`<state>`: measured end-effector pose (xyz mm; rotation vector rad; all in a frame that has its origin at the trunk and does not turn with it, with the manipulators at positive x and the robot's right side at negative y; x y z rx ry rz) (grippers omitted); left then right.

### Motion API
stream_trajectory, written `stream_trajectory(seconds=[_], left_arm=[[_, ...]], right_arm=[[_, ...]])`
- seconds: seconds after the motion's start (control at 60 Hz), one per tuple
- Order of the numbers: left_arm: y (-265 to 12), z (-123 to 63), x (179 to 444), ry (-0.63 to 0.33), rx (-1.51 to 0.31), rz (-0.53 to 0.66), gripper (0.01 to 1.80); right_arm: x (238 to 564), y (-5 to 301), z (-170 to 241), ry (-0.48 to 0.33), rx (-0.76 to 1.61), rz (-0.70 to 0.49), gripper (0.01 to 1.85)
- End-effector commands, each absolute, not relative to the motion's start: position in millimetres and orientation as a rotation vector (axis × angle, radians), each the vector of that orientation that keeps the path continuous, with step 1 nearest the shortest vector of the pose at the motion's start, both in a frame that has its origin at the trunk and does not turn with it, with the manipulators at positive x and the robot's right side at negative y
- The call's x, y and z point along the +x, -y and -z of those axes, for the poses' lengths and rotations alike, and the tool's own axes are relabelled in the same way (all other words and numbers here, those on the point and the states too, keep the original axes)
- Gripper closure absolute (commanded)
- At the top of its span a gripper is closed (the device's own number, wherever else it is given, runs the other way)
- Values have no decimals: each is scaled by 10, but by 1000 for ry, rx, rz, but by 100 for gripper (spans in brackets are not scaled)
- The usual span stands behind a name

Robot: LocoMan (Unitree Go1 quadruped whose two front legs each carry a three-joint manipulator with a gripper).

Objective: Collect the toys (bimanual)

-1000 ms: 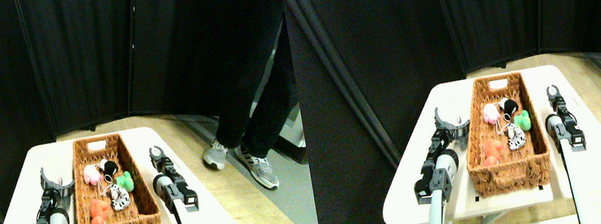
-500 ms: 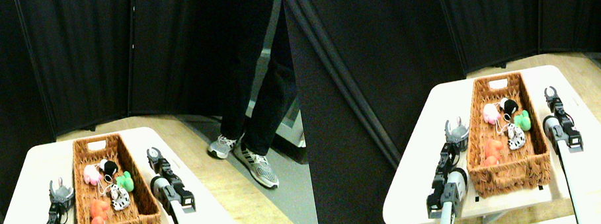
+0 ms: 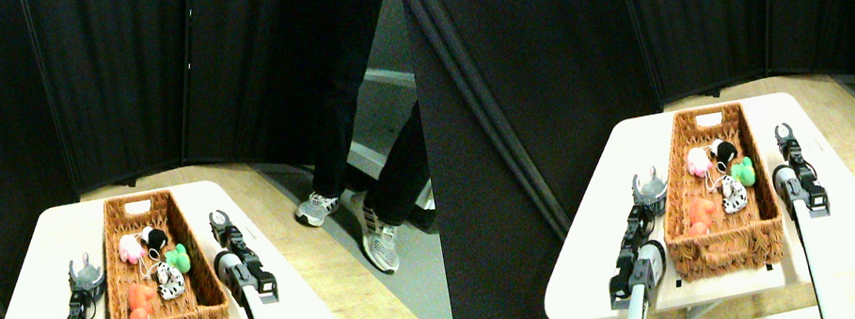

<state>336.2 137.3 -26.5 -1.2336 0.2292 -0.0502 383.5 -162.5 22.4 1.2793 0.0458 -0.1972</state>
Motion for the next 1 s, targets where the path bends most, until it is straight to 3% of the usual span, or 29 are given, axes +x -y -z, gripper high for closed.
stream_trajectory(seconds=[0.017,0.133,0.15,0.183,0.233,0.633,1.0], left_arm=[[-1362,235,3437,-193,-1265,84,114],[-1372,265,3483,-178,-1272,70,124],[-1369,253,3481,-160,-1267,55,139],[-1365,245,3475,-149,-1268,45,145],[-1387,222,3489,-135,-1258,61,180],[-1578,-37,3523,-83,-1177,74,180],[-1559,-458,3655,-137,-1128,191,180]], right_arm=[[3854,1624,-208,-30,1292,204,185],[3872,1597,-216,-35,1285,192,185],[3875,1590,-216,-28,1267,186,185],[3876,1588,-216,-27,1260,184,185],[3881,1577,-223,-31,1279,176,185],[3896,1560,-239,-34,1292,182,185],[3900,1588,-237,-24,1302,185,185]])
